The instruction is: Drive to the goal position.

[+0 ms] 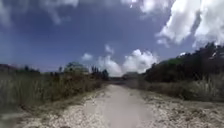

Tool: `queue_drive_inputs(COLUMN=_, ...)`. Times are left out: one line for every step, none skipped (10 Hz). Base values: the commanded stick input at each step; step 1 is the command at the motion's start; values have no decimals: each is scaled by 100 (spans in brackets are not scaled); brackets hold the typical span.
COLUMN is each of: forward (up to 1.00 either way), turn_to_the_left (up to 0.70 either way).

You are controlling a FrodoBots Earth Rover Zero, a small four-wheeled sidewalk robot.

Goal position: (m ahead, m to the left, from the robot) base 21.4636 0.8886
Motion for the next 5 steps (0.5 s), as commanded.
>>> queue_drive_inputs(forward=100, turn_to_the_left=0)
queue_drive_inputs(forward=100, turn_to_the_left=0)
queue_drive_inputs(forward=100, turn_to_the_left=0)
queue_drive_inputs(forward=100, turn_to_the_left=0)
queue_drive_inputs(forward=100, turn_to_the_left=0)
